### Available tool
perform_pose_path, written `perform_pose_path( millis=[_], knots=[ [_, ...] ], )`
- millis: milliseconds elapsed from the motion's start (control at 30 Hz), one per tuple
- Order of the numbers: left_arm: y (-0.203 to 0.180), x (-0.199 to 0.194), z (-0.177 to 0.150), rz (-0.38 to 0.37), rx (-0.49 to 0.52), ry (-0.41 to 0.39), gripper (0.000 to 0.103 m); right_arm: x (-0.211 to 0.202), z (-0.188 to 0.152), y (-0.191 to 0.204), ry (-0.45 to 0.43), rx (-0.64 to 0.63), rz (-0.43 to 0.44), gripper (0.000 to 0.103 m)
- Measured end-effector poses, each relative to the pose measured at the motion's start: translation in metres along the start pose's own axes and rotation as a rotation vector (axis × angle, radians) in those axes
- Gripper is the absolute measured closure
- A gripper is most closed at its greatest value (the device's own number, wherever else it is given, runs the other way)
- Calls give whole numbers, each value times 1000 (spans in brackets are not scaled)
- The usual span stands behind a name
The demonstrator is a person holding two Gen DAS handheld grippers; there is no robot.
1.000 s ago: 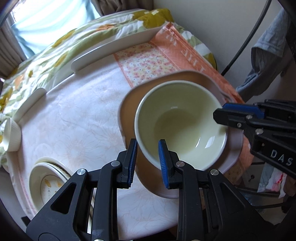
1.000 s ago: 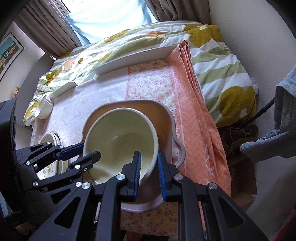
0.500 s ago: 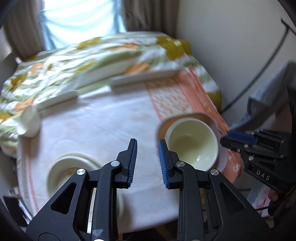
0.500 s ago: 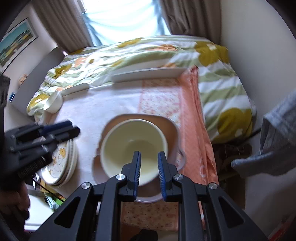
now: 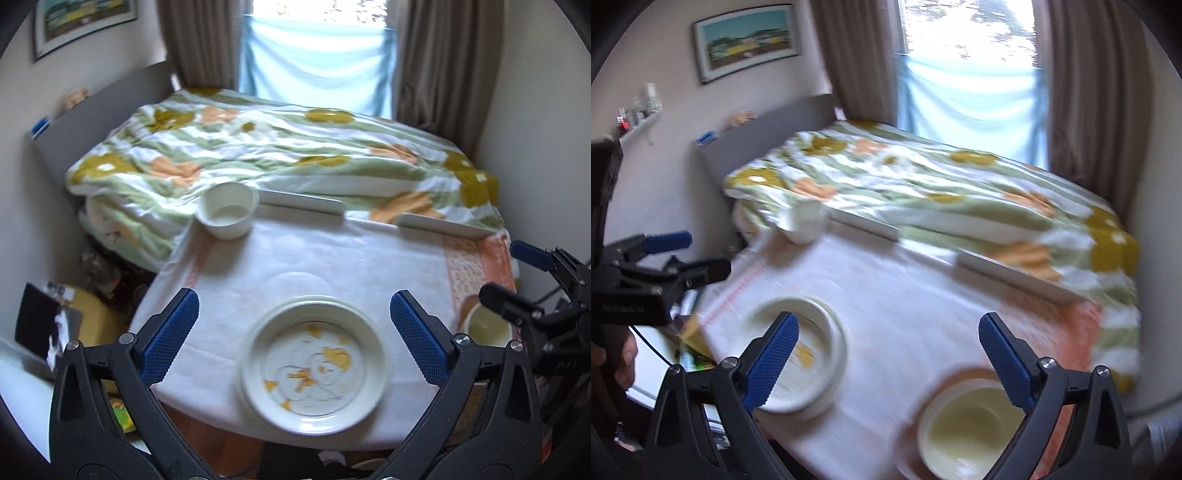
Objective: Organize plates and bowls
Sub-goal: 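Open both tools and move them to the white ramekin bowl, then close both tools on the white ramekin bowl rim and lift it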
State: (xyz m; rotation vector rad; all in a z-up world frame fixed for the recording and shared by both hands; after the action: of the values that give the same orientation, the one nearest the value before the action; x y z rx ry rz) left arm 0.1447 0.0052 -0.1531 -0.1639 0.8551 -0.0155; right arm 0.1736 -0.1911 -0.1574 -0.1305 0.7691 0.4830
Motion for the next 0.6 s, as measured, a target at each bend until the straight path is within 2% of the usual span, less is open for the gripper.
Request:
perform_pose_path(
  millis=[33, 133, 200, 267, 367, 433, 533, 600],
  knots=[
    [13, -3, 1, -3, -27, -5, 0, 5, 9, 8, 0, -9, 21, 5],
    [57, -4, 8, -16, -144, -14, 0, 29, 37, 27, 79, -29, 69, 5],
    [91, 2, 17, -27, -251, -12, 0, 42, 62, 36, 59, -3, 106, 5],
    [112, 10, 25, -49, -322, -10, 0, 61, 86, 48, 55, -15, 103, 5],
    [141, 38, 36, -77, -418, 7, 1, 108, 102, 70, 137, -99, 107, 5],
    [155, 63, 42, -86, -460, 31, 5, 140, 107, 82, 184, -116, 116, 5],
    [170, 109, 47, -129, -512, 81, 23, 186, 113, 92, 255, -98, 129, 6],
    [177, 140, 48, -154, -537, 120, 33, 214, 117, 97, 295, -81, 144, 12]
  ],
)
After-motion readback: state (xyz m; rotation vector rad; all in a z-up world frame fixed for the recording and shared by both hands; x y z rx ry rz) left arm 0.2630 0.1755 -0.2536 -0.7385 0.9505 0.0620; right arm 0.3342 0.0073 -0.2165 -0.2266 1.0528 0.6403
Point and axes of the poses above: each gripper's, at about its wrist camera, not at the fingertips, and x roughly the way its jaws point, y to its left, z to its top, the point moved 8 cm from there along x, roughly the way its jaws point, and after that the axes turned 9 degrees about -z, right-handed, at the moved point
